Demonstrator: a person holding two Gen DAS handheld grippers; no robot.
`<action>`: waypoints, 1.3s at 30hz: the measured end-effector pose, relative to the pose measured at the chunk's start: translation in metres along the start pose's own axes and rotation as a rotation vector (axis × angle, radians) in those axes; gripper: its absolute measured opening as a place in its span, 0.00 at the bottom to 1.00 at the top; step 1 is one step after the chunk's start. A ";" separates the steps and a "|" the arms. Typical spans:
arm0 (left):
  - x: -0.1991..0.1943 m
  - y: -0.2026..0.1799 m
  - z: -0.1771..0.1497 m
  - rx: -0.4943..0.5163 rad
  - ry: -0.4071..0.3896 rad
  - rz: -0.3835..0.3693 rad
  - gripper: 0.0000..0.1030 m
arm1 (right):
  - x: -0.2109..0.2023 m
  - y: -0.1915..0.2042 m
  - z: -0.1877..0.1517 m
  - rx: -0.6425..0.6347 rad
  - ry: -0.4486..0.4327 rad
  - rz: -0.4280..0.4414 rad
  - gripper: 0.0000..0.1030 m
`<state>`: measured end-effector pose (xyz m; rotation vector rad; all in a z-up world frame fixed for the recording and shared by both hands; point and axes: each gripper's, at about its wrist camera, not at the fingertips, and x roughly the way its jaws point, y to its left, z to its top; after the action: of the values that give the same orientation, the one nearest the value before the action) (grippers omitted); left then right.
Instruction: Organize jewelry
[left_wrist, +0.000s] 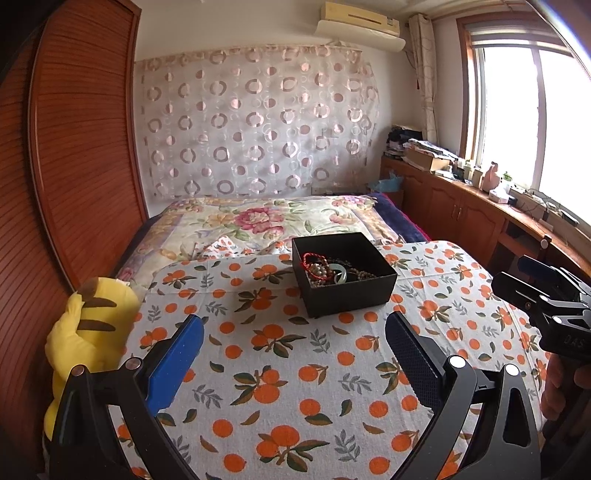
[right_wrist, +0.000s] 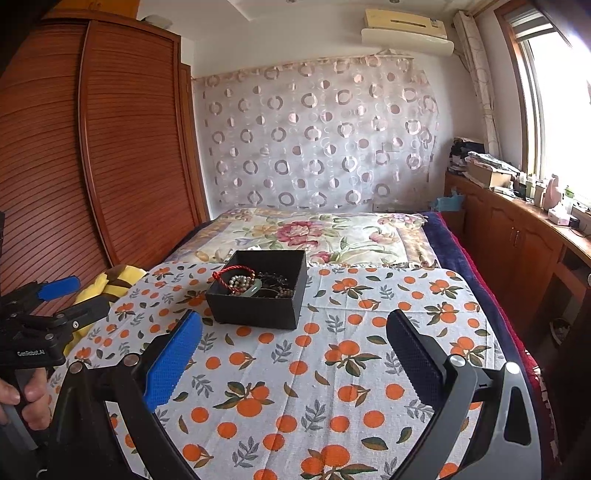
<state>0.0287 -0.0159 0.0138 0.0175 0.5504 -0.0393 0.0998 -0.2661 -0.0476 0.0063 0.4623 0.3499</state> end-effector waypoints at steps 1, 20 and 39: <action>0.000 0.000 0.000 0.001 0.000 0.001 0.92 | 0.000 0.000 0.000 0.000 0.000 -0.001 0.97; -0.009 -0.001 0.008 0.004 -0.020 0.002 0.92 | -0.002 -0.005 0.001 0.001 -0.004 -0.004 0.97; -0.010 -0.002 0.008 0.005 -0.026 0.002 0.92 | -0.002 -0.003 0.004 0.001 -0.008 -0.003 0.97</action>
<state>0.0238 -0.0177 0.0257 0.0220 0.5245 -0.0387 0.1007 -0.2696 -0.0437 0.0077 0.4546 0.3466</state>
